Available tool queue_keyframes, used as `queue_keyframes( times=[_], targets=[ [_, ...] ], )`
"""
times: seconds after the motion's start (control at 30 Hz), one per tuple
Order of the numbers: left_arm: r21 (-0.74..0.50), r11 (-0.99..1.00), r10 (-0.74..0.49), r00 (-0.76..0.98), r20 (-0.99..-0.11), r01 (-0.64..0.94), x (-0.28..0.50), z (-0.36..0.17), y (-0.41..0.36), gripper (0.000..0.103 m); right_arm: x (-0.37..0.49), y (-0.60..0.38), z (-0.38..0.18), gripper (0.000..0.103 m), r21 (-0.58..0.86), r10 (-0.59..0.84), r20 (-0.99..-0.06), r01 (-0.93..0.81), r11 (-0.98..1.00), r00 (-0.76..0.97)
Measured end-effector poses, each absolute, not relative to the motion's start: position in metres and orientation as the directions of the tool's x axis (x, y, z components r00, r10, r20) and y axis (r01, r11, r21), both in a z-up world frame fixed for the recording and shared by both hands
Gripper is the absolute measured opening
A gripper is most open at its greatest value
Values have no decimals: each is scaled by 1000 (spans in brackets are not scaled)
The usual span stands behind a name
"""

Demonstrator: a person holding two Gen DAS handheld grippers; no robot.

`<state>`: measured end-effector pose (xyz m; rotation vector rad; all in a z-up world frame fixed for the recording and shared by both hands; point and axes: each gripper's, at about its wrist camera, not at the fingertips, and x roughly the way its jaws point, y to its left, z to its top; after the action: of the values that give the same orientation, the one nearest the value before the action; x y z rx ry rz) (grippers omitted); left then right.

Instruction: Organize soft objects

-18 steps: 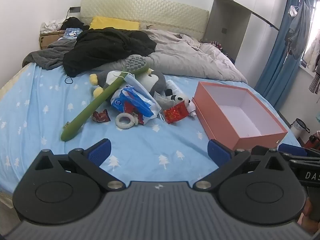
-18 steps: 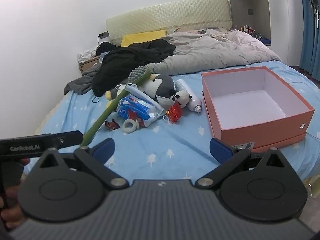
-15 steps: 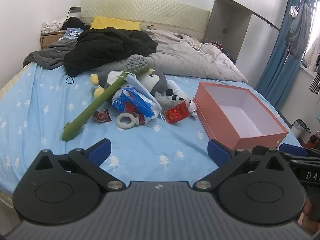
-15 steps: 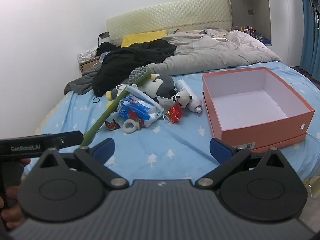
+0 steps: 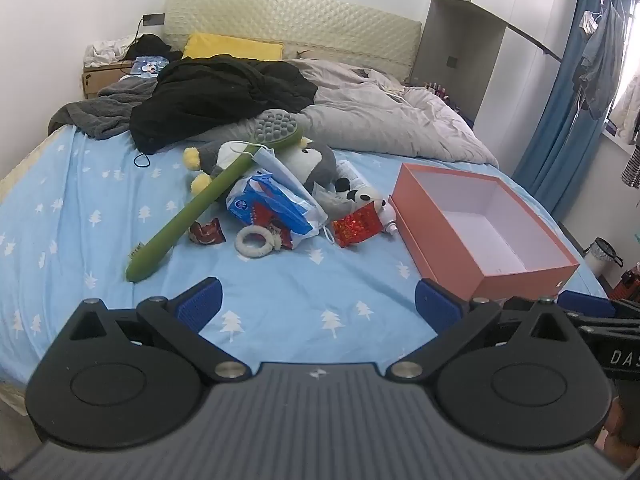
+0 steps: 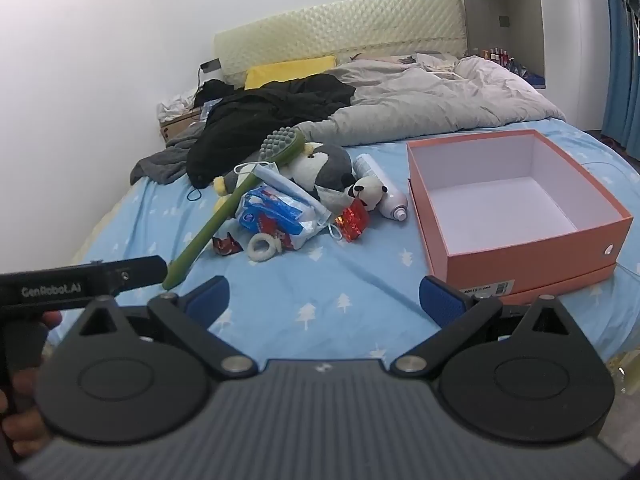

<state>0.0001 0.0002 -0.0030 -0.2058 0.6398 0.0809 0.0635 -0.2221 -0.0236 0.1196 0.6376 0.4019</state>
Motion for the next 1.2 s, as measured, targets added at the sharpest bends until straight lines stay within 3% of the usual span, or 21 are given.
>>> queue_keyframes(
  times=[1.2],
  targets=[
    [-162, 977, 15, 795, -606, -141, 0, -5, 1, 103, 63, -219, -26, 103, 217, 392, -558, -328, 920, 731]
  ],
)
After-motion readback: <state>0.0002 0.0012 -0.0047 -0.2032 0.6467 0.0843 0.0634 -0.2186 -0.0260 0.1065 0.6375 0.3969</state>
